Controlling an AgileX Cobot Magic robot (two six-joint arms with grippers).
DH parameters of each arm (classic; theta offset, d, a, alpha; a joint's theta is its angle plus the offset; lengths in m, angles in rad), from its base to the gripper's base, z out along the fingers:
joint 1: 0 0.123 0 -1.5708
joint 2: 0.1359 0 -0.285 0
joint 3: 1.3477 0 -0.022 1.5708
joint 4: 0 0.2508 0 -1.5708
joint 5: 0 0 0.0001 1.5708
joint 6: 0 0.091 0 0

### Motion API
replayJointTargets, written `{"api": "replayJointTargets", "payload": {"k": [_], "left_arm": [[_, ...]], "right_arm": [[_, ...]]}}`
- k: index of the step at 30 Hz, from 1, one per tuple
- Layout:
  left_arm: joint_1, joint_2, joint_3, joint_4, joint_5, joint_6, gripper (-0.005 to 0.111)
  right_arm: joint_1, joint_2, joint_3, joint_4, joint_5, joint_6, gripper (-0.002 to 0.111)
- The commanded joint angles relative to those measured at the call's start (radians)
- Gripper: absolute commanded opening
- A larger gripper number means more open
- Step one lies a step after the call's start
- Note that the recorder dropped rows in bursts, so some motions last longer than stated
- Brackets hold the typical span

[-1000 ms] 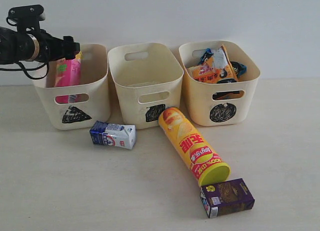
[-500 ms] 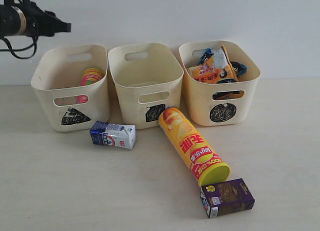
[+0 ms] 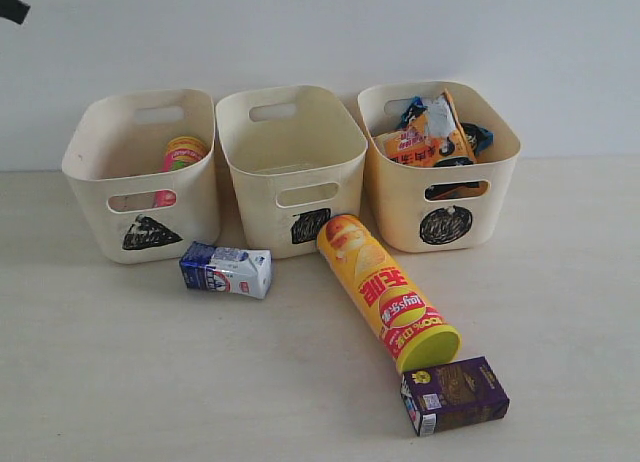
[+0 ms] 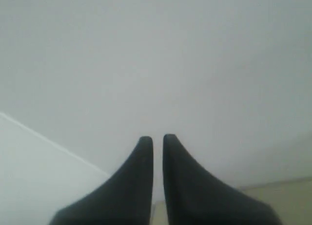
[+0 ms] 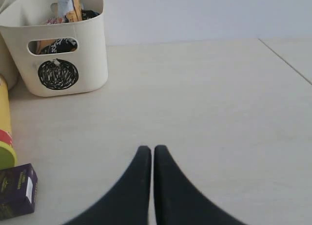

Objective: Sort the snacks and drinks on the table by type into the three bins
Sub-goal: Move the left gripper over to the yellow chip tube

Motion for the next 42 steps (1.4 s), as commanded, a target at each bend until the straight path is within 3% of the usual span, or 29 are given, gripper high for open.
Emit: {"api": "replayJointTargets", "payload": {"k": [1,9,16,23,38,40,42], "left_arm": [[-0.002,-0.016,-0.003,-0.379,0.128,0.279,0.004],[-0.002,-0.141,0.030,-1.020,0.179,0.576,0.004],[-0.013,-0.268,0.165,-1.284,0.214,0.719,0.004],[-0.149,-0.333,0.295,-1.295,0.222,0.757,0.004],[-0.472,-0.329,0.307,-1.376,0.183,0.626,0.004],[-0.505,-0.314,0.307,-1.398,0.183,0.626,0.009],[-0.535,-0.294,0.307,-1.450,0.180,0.626,0.022]], "right_arm": [[-0.003,-0.005,0.004,-0.003,-0.004,0.006,0.000],[-0.003,-0.005,0.004,-0.003,-0.004,0.006,0.000],[-0.003,-0.005,0.004,-0.003,-0.004,0.006,0.000],[-0.003,-0.005,0.004,-0.003,-0.004,0.006,0.000],[-0.003,-0.005,0.004,-0.003,-0.004,0.006,0.000],[-0.003,-0.005,0.004,-0.003,-0.004,0.006,0.000],[-0.003,-0.005,0.004,-0.003,-0.004,0.006,0.000]]}}
